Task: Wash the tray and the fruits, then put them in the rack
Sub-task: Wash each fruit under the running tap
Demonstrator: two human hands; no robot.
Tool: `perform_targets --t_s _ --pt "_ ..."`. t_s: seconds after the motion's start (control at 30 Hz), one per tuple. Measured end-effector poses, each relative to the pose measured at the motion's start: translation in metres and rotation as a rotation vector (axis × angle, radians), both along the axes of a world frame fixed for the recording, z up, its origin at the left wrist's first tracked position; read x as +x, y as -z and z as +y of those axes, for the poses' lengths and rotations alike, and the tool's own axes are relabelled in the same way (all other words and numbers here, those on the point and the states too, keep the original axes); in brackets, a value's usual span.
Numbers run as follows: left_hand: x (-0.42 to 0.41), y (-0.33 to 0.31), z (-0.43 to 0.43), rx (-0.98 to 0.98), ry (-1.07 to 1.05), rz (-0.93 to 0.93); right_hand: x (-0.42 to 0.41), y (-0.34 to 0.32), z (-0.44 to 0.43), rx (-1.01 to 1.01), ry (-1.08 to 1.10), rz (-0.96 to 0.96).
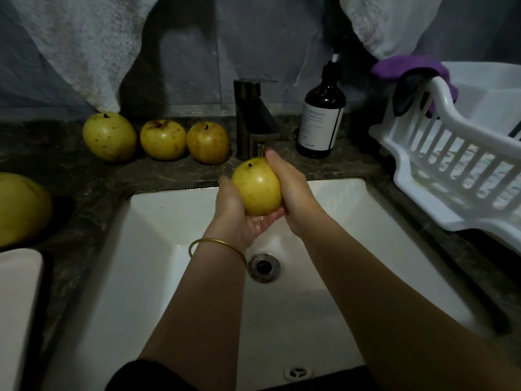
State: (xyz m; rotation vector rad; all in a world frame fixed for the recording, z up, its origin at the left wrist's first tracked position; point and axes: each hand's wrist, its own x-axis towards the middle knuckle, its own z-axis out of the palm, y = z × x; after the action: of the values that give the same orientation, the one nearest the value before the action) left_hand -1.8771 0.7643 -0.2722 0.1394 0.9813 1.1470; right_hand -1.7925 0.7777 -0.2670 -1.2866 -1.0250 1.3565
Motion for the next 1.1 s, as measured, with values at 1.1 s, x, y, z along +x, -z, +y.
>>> perform_targets --t_s 1.1 --pt "0.0 0.005 -0.009 -0.228 0.073 -0.181 0.015 0.01 -0.003 0.036 -0.235 -0.223"
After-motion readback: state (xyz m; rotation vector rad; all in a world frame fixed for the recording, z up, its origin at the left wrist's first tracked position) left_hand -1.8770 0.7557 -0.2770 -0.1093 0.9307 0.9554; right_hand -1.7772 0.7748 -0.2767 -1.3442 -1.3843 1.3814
